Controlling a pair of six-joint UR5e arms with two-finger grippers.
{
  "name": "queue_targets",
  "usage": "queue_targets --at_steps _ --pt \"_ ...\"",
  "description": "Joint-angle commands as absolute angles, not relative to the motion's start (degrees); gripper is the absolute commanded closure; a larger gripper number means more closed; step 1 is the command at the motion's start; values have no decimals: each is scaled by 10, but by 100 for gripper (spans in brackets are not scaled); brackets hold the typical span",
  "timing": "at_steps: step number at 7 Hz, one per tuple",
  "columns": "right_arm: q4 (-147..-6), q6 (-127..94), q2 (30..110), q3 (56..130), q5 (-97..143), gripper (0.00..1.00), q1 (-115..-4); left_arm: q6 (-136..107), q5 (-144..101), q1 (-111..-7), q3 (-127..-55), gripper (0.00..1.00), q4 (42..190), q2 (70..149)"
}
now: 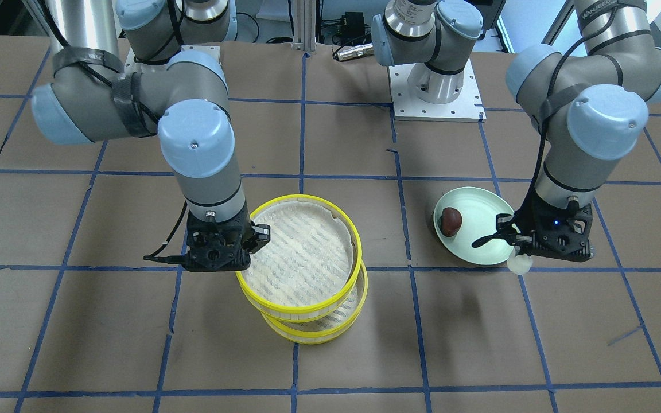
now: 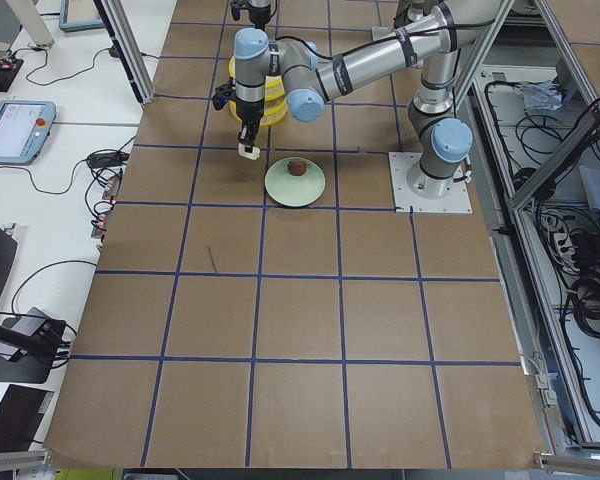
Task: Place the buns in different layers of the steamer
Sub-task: 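Set top tier aside with right gripper while left lowers bun into bottom tier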
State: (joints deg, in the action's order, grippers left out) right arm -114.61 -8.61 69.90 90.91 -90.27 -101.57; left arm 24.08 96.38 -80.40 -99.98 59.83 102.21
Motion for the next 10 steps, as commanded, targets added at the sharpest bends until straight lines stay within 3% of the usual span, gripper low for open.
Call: queue_targets --at_steps 1,4,7,8,9,10 --pt "-1094 31 738 909 -904 99 -923 103 913 -876 -976 97 585 1044" --pt "-1086 202 737 910 -932 99 -795 -107 911 -978 -951 98 519 1114" --pt "-1092 208 737 932 -938 98 -790 -271 880 -1059 -954 98 473 1134" --pt "-1093 207 738 932 -937 98 -790 -286 862 -1066 -958 70 474 1144" --pt "-1092 204 738 932 -938 98 -790 -274 868 -1066 -962 12 473 1148" --pt "-1091 205 738 931 -938 98 -790 -242 870 -1066 -966 5 472 1147"
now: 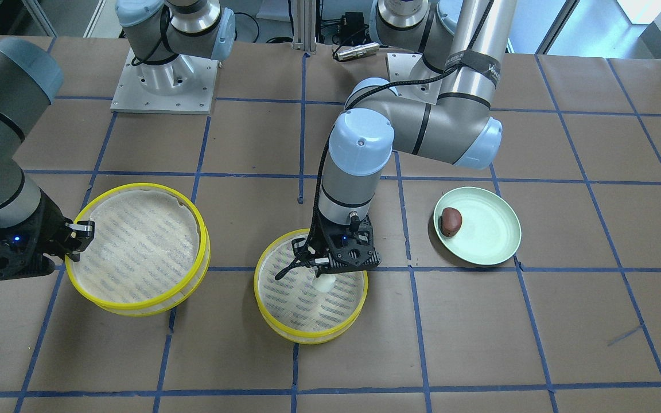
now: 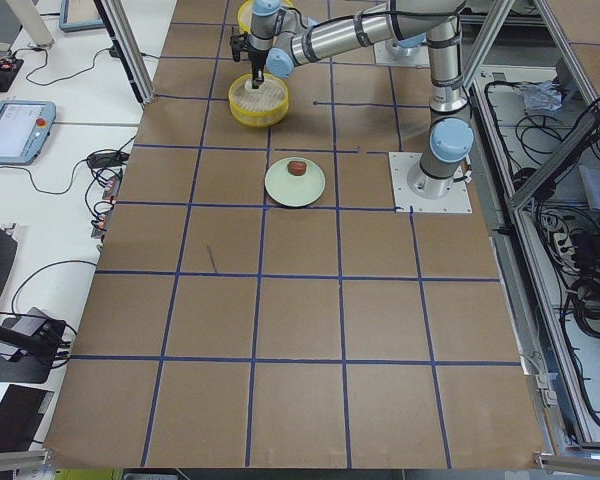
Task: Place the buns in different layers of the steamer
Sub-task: 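Restack top tier with right gripper while left returns to the plate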
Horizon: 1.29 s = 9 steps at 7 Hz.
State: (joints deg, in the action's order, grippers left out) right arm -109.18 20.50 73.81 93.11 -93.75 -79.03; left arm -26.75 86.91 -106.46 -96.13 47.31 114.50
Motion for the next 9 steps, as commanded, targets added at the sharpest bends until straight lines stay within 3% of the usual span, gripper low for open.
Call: queue_targets --at_steps 1,5,9 --pt "-1084 201 740 928 -936 98 -791 -237 871 -1066 -967 0 472 1144" --pt "-1072 132 754 920 -926 98 -813 -101 964 -1024 -997 0 475 1124" --pt "-1086 -135 712 887 -918 98 -973 136 981 -860 -1167 0 475 1020"
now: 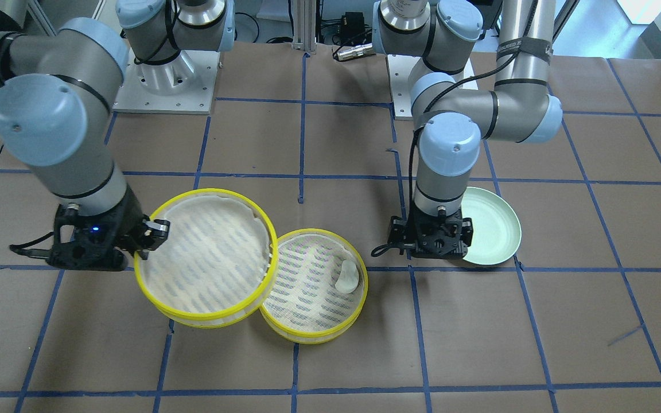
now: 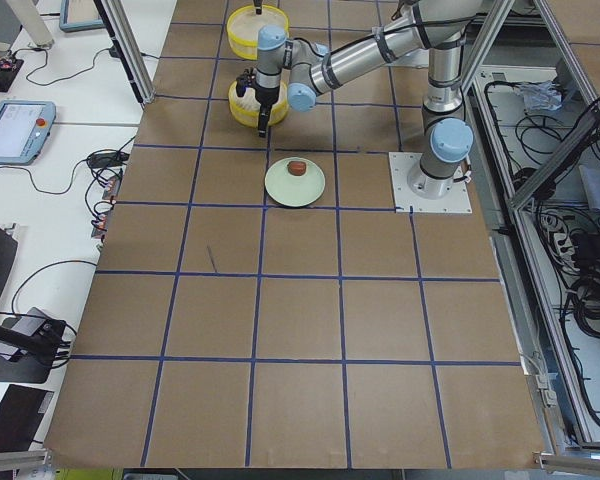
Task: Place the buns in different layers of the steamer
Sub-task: 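Restack top tier with right gripper while left returns to the plate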
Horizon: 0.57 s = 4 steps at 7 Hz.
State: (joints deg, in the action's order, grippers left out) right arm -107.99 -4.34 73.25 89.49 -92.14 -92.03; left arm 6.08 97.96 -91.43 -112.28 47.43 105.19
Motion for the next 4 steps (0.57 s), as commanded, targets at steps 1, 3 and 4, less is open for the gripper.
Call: queue_targets --at_steps 1,3,4 --pt "-1109 -181 685 876 -918 98 -1007 160 983 -844 -1191 0 477 1016" --pt "-1133 -220 661 872 -927 98 -1045 167 990 -831 -1220 0 479 1025" --pt "-1134 -234 657 871 -938 98 -1059 171 997 -831 -1221 0 480 1028"
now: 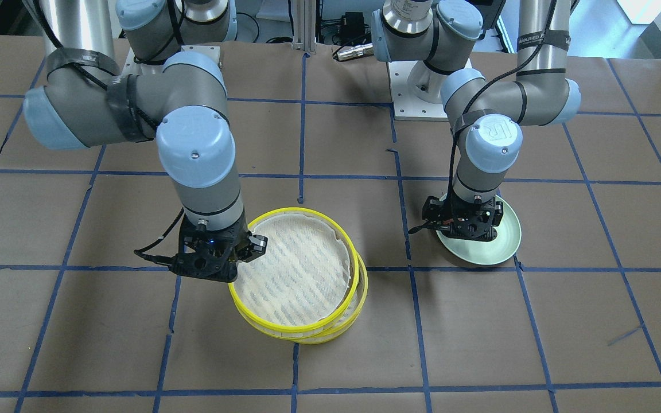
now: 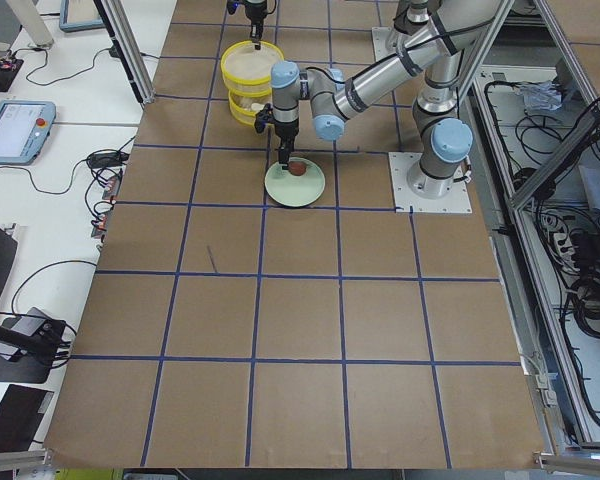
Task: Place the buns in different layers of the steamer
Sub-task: 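Grasp brown bun with left gripper while right seats the tier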
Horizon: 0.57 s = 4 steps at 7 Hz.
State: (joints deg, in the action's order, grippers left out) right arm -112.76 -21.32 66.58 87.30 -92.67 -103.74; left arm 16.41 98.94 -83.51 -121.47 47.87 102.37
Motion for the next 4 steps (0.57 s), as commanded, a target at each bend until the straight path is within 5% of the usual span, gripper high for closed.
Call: queue_targets --at_steps 1,3,4 --pt "-1134 -235 653 874 -944 98 -1063 178 1011 -830 -1221 5 480 1027" --pt "-1134 -232 652 888 -940 98 -1068 200 1023 -830 -1223 49 480 1028" --pt "-1134 -232 653 889 -938 98 -1068 197 1022 -830 -1224 50 480 1028"
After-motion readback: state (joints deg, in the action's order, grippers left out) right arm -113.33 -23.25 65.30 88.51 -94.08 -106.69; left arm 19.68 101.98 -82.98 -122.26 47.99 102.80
